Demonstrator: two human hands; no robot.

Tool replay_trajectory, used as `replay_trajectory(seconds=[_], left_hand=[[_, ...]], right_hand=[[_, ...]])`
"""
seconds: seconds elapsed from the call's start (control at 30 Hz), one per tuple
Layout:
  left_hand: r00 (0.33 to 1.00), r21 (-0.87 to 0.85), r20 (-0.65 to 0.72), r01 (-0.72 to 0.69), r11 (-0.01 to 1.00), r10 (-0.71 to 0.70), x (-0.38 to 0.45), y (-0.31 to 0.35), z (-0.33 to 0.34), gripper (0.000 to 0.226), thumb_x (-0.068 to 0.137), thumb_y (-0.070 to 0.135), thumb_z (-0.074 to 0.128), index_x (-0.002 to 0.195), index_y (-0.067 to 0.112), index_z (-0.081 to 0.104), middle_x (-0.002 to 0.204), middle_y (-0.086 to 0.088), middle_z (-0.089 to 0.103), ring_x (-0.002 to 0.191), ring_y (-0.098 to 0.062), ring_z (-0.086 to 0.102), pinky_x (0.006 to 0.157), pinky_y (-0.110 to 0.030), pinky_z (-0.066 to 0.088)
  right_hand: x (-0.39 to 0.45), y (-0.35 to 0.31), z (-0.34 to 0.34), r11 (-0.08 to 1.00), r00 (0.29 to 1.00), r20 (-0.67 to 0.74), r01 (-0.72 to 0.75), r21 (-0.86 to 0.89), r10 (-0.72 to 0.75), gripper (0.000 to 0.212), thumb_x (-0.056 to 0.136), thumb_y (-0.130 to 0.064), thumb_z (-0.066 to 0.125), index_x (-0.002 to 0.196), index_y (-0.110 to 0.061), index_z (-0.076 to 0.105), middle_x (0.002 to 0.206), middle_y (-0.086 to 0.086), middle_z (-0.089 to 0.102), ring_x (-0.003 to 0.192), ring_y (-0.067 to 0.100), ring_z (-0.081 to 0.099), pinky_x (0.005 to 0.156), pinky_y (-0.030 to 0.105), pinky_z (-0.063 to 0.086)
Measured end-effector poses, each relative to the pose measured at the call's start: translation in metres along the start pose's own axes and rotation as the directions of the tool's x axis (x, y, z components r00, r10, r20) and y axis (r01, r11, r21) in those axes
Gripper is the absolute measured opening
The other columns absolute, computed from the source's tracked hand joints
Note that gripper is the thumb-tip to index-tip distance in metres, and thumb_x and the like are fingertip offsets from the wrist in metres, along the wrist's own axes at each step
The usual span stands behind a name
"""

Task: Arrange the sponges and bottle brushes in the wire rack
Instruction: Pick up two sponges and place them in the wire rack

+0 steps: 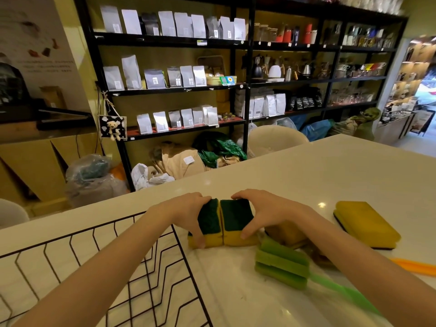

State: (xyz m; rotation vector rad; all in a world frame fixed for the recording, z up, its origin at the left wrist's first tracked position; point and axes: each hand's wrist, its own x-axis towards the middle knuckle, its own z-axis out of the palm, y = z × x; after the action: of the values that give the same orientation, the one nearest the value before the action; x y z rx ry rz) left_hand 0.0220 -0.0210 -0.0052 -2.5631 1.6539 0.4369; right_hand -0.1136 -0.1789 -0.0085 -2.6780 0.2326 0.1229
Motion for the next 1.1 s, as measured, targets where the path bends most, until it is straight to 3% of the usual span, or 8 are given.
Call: replay_trajectory(seconds=[0.27, 0.4, 0.53, 0.7, 0.77, 0.83, 0.93, 1.1], left_hand=[[0.959, -0.111, -0.282, -0.057, 0.992, 0.024, -0.064, 0.002, -0.042, 0.093, 0.065, 0.037, 0.079, 0.14, 0.017, 0.028, 0.139, -0.004, 0.041, 0.126, -0.019, 0.037, 0.099, -0.023, 0.033], [0.936, -0.091, -0.351, -0.045, 0.995, 0.01, -0.112, -0.009, -0.057, 0.097, 0.064, 0.041, 0.078, 0.142, 0.021, 0.024, 0.144, 0.003, 0.036, 0.13, -0.014, 0.03, 0.102, -0.022, 0.024], [0.91, -0.055, -0.412, 0.024, 0.998, -0.045, -0.163, -0.024, -0.061, 0.099, 0.063, 0.045, 0.077, 0.143, 0.024, 0.022, 0.144, 0.007, 0.034, 0.13, -0.01, 0.026, 0.1, -0.021, 0.02], [0.909, -0.07, -0.385, 0.144, 0.987, -0.16, -0.23, -0.055, -0.049, 0.106, 0.058, 0.054, 0.076, 0.143, 0.028, 0.019, 0.146, 0.01, 0.032, 0.132, -0.01, 0.025, 0.113, -0.029, 0.019], [0.909, -0.097, -0.371, 0.167, 0.981, -0.191, -0.256, -0.067, -0.038, 0.103, 0.06, 0.051, 0.076, 0.143, 0.028, 0.02, 0.146, 0.01, 0.032, 0.131, -0.008, 0.025, 0.108, -0.017, 0.02], [0.907, -0.109, -0.355, 0.201, 0.974, -0.227, -0.278, -0.077, -0.027, 0.1, 0.064, 0.046, 0.075, 0.144, 0.028, 0.018, 0.146, 0.011, 0.03, 0.13, -0.006, 0.024, 0.087, 0.002, 0.018], [0.905, -0.135, -0.324, 0.245, 0.96, -0.277, -0.304, -0.094, -0.006, 0.098, 0.066, 0.044, 0.076, 0.143, 0.025, 0.019, 0.146, 0.008, 0.03, 0.128, -0.008, 0.028, 0.091, -0.009, 0.021], [0.9, -0.191, -0.268, 0.3, 0.935, -0.343, -0.327, -0.124, 0.035, 0.096, 0.066, 0.045, 0.074, 0.142, 0.025, 0.02, 0.141, 0.005, 0.034, 0.124, -0.009, 0.034, 0.096, -0.018, 0.031]], right_hand=[[-0.018, -0.034, -0.039, 0.992, 0.984, -0.148, 0.106, 0.063, -0.096, 0.081, 0.067, -0.031, 0.078, 0.135, -0.026, 0.033, 0.136, -0.004, 0.04, 0.122, 0.012, 0.036, 0.092, 0.021, 0.034], [-0.025, -0.076, -0.051, 0.975, 0.956, -0.2, 0.224, 0.014, -0.216, 0.078, 0.065, -0.03, 0.079, 0.131, -0.03, 0.038, 0.118, -0.014, 0.04, 0.11, 0.004, 0.037, 0.073, 0.007, 0.033], [-0.027, -0.128, -0.048, 0.939, 0.915, -0.211, 0.343, -0.039, -0.343, 0.076, 0.064, -0.028, 0.08, 0.129, -0.027, 0.041, 0.117, -0.012, 0.041, 0.11, 0.006, 0.038, 0.078, 0.008, 0.036], [-0.023, -0.191, -0.022, 0.893, 0.874, -0.186, 0.447, -0.052, -0.449, 0.076, 0.062, -0.03, 0.08, 0.128, -0.023, 0.044, 0.119, -0.005, 0.046, 0.112, 0.011, 0.043, 0.091, 0.024, 0.043], [-0.016, -0.213, -0.006, 0.877, 0.864, -0.152, 0.476, -0.068, -0.481, 0.075, 0.062, -0.033, 0.08, 0.127, -0.023, 0.044, 0.12, -0.003, 0.049, 0.11, 0.013, 0.046, 0.09, 0.025, 0.045], [-0.008, -0.235, 0.012, 0.86, 0.852, -0.118, 0.504, -0.084, -0.511, 0.075, 0.062, -0.036, 0.08, 0.127, -0.025, 0.044, 0.12, -0.003, 0.05, 0.109, 0.013, 0.047, 0.087, 0.023, 0.045], [0.004, -0.262, 0.039, 0.845, 0.845, -0.05, 0.527, -0.091, -0.533, 0.077, 0.063, -0.039, 0.078, 0.129, -0.027, 0.041, 0.121, -0.004, 0.049, 0.107, 0.011, 0.046, 0.081, 0.015, 0.043], [0.024, -0.293, 0.078, 0.825, 0.833, 0.054, 0.553, -0.115, -0.55, 0.076, 0.064, -0.041, 0.077, 0.129, -0.026, 0.04, 0.126, -0.003, 0.048, 0.111, 0.012, 0.046, 0.089, 0.023, 0.044]])
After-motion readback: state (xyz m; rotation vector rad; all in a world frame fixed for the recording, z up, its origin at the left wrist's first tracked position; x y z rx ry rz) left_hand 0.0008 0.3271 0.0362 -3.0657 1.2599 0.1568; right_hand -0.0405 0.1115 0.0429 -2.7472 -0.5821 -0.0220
